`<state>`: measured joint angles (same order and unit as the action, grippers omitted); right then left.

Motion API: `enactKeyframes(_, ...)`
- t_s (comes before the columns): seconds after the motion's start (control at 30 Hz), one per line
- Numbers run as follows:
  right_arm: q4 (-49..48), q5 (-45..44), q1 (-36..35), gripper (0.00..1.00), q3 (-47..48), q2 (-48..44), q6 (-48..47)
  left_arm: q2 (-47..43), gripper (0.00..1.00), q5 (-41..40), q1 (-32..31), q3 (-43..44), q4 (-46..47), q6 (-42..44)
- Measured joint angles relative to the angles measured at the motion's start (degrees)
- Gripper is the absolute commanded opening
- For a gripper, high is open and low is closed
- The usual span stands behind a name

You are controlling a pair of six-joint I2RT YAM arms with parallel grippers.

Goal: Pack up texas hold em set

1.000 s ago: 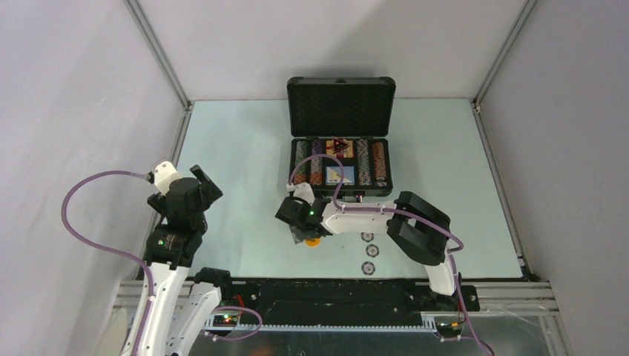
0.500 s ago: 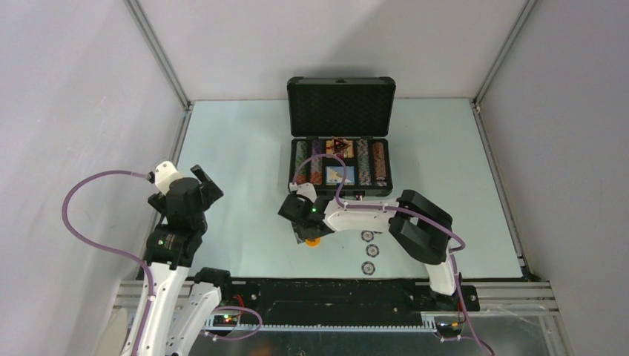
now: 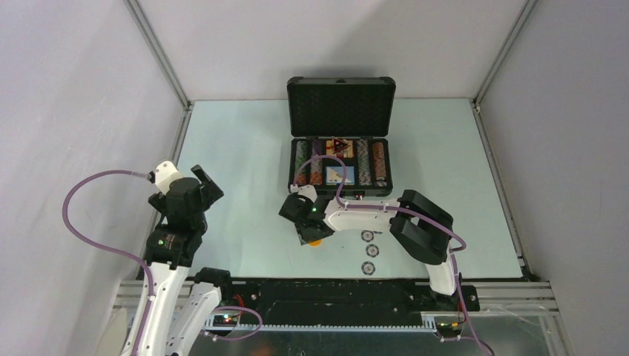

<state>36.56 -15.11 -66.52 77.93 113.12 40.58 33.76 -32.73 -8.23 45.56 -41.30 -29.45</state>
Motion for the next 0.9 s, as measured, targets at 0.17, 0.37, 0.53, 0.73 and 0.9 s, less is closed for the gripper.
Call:
enactKeyframes(0.17,0.3,0.0,0.0,0.50,0.2,0.0,0.3,0.0,0.98,0.0,0.0,0.0,0.0,0.0)
enactKeyframes(0.37,0.4,-0.2,0.1,0.49,0.2,-0.1,0.3,0.0,0.98,0.0,0.0,0.0,0.0,0.0)
enactKeyframes(0.53,1.8,0.2,1.4,0.49,0.3,-0.5,-0.9,0.0,0.98,0.2,0.0,0.0,0.0,0.0)
enactKeyframes(0.73,6.7,-0.2,4.6,0.50,4.7,-1.9,-4.0,0.0,0.98,0.2,0.0,0.0,0.0,0.0)
enactKeyframes(0.9,8.1,-0.9,6.1,0.52,8.7,-4.8,-6.0,0.0,0.98,0.2,0.0,0.0,0.0,0.0)
